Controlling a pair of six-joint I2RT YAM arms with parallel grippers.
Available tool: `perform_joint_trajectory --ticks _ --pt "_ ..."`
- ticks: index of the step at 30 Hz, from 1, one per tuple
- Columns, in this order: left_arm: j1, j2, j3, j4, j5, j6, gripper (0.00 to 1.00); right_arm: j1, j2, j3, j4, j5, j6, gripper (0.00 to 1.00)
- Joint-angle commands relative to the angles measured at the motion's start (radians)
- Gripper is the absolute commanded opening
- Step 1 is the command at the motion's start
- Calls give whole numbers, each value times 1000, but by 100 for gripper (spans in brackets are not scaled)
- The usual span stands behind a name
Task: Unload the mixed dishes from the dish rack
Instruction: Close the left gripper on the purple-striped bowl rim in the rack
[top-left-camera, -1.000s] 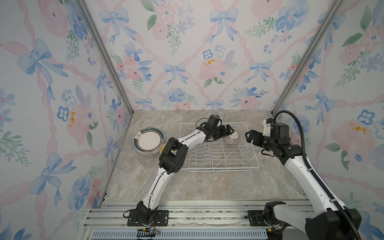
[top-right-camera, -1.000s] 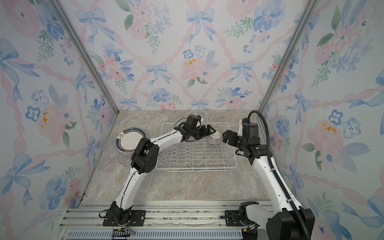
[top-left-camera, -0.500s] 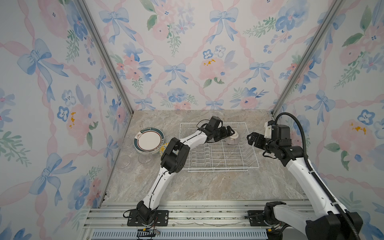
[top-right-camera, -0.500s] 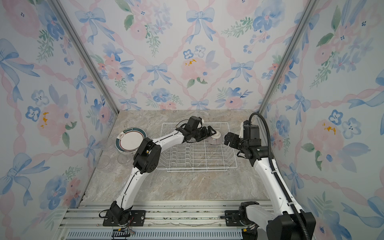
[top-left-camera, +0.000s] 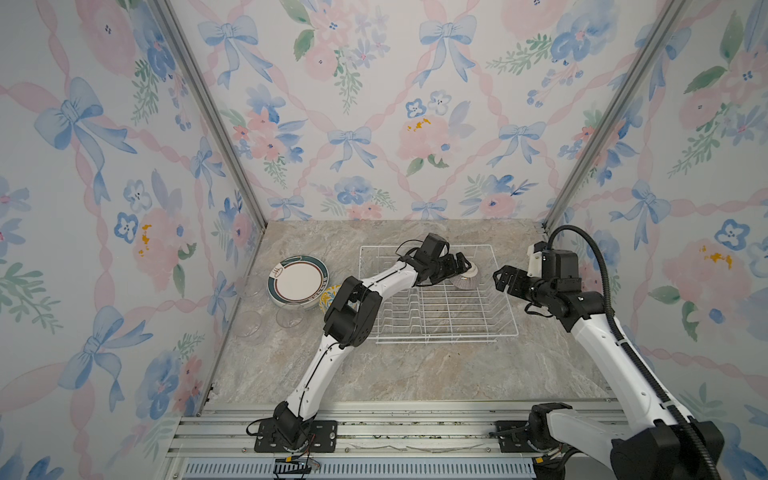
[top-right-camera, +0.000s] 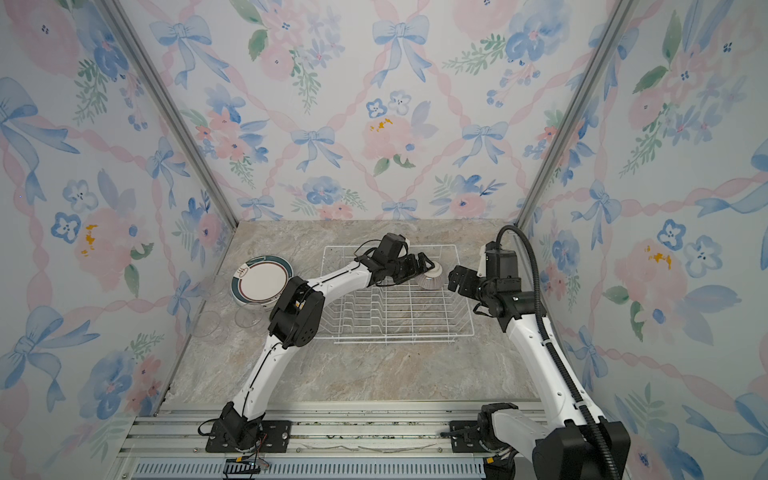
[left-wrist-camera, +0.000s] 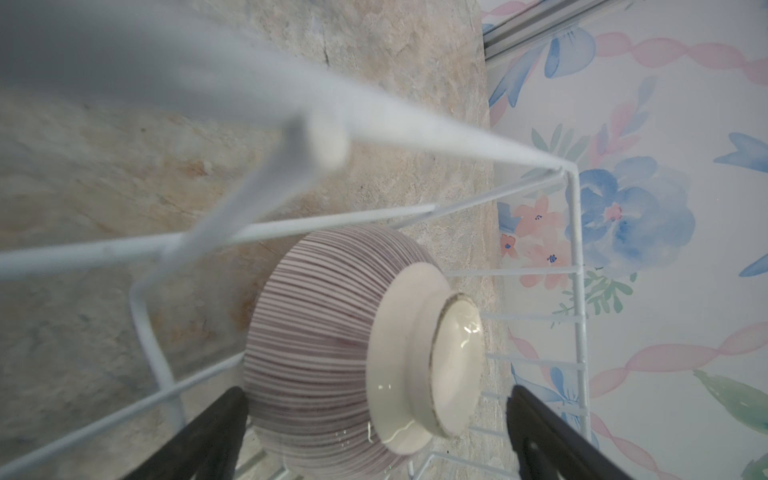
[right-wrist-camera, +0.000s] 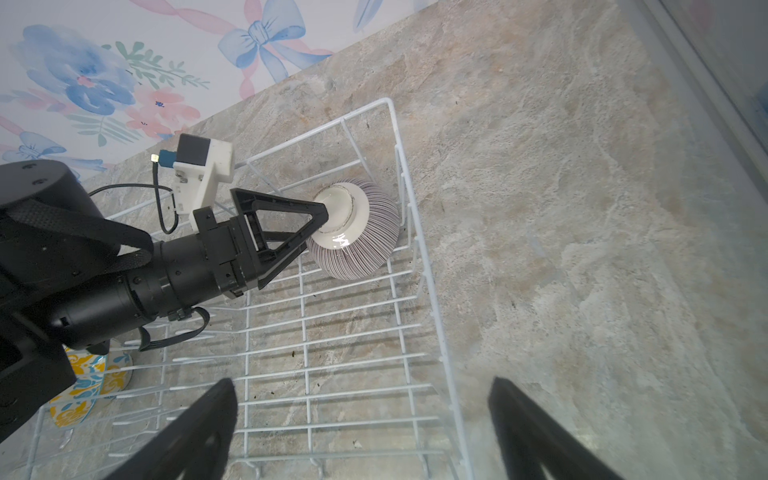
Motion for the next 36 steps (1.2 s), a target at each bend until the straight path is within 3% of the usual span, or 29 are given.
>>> perform_joint_trajectory --ticks 1,13,25,32,36 --pt "-18 51 33 -28 -4 -30 98 -7 1 -4 -18 -3 -17 97" --pt "-38 70 79 -27 -23 -27 98 -15 -51 -14 -34 4 -26 97" --pt "-41 46 87 -15 31 -20 98 -27 -84 -24 -53 14 -36 97" --pt "-42 -79 -79 169 16 -24 98 -29 -79 -35 -47 8 -33 97" --pt "-40 -98 -166 326 44 -87 98 -28 -75 -37 -49 8 -36 97"
